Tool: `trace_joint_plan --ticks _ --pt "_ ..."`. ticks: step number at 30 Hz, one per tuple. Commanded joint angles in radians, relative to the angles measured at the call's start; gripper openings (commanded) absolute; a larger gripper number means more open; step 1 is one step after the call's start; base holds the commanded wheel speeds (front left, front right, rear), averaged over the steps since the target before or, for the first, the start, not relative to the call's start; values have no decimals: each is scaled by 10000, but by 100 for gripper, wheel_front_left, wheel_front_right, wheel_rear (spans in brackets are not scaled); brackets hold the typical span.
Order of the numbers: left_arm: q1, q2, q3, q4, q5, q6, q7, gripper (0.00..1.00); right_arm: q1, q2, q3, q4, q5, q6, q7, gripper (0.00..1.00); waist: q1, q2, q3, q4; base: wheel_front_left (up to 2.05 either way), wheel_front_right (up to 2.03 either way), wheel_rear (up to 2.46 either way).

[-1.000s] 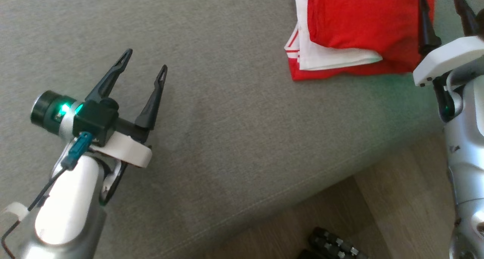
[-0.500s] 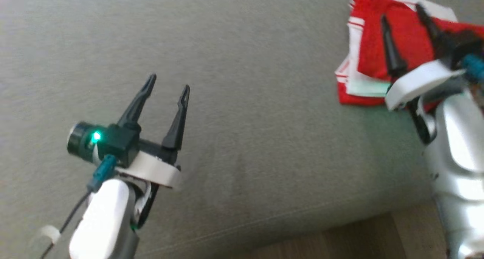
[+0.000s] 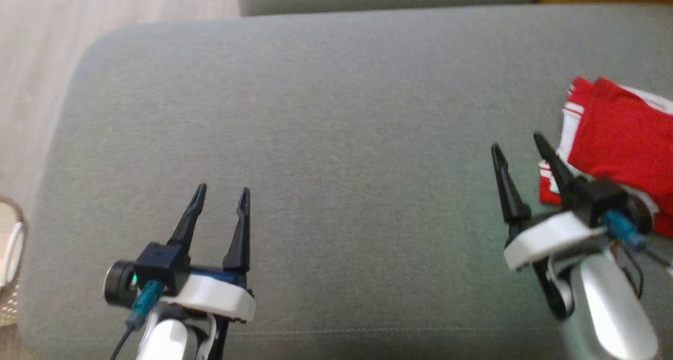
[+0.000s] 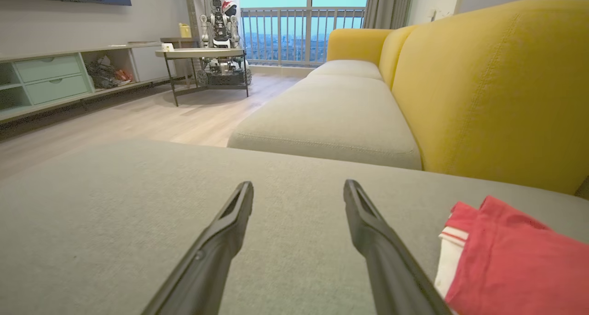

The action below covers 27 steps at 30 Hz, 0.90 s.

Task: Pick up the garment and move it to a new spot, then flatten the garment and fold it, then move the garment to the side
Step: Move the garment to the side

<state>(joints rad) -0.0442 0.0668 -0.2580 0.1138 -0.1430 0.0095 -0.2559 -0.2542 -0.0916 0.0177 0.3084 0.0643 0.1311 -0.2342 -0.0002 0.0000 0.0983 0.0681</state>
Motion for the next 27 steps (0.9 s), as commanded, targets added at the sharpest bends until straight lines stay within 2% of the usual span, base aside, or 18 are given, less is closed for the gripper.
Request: trace_joint_plan --ticks 1,7,11,20,27 --pt "-199 -22 422 -406 94 82 -58 100 30 115 127 -471 -44 -4 -139 100 2 0 -450 468 0 0 0" --pt "220 -105 658 -376 512 389 -58 100 1119 366 216 -869 -452 -4 -251 100 2 0 -704 714 0 0 0" --pt "420 -131 929 -516 571 615 -58 100 1487 405 202 -1039 -338 -4 -269 100 2 0 -807 737 0 0 0" --pt "650 -160 1274 -835 274 274 -58 100 1747 411 275 -1465 68 -4 -273 100 2 0 -840 642 0 0 0" --pt "666 -164 1369 -862 172 314 -58 100 1785 412 272 -1537 107 -4 -274 100 2 0 -838 562 0 0 0"
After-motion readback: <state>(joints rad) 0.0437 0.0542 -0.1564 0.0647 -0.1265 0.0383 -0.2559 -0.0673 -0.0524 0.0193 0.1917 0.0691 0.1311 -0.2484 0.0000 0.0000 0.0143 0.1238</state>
